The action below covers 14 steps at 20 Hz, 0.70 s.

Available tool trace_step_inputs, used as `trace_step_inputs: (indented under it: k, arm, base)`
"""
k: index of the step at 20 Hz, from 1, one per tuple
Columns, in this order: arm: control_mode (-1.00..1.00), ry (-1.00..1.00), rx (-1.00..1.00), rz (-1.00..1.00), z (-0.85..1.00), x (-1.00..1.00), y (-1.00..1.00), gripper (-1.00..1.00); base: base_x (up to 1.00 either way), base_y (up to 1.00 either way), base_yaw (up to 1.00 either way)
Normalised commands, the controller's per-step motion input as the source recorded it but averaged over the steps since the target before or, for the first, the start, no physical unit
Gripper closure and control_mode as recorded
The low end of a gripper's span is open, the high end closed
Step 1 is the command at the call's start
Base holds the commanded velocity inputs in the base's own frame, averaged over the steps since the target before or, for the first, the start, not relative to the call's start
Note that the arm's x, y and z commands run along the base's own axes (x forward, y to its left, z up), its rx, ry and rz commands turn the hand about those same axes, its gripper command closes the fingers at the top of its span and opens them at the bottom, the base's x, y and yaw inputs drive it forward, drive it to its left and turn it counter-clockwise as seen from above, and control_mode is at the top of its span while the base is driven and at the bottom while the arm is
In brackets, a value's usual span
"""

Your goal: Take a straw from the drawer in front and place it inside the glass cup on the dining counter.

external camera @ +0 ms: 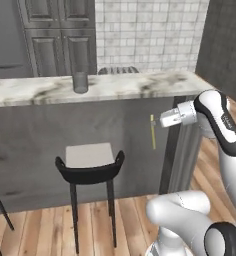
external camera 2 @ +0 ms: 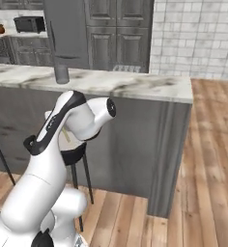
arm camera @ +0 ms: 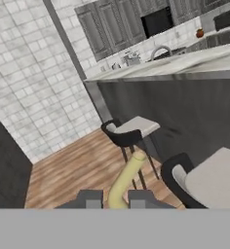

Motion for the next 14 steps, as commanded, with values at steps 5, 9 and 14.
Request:
trace_step_inputs:
  k: [5, 9, 14]
  arm:
    - [1.0, 0.0, 0.0, 0.0, 0.0, 0.0, 0.0, 1.0]
    - [1.0, 0.0, 0.0, 0.0, 0.0, 0.0, 0.0, 1.0]
    - [1.0, 0.0, 0.0, 0.0, 0.0, 0.0, 0.0, 1.0]
  base:
    - [0.0, 0.76, -0.38]
    - [0.1, 0.53, -0.31]
    - [0.31, 0.23, -0.19]
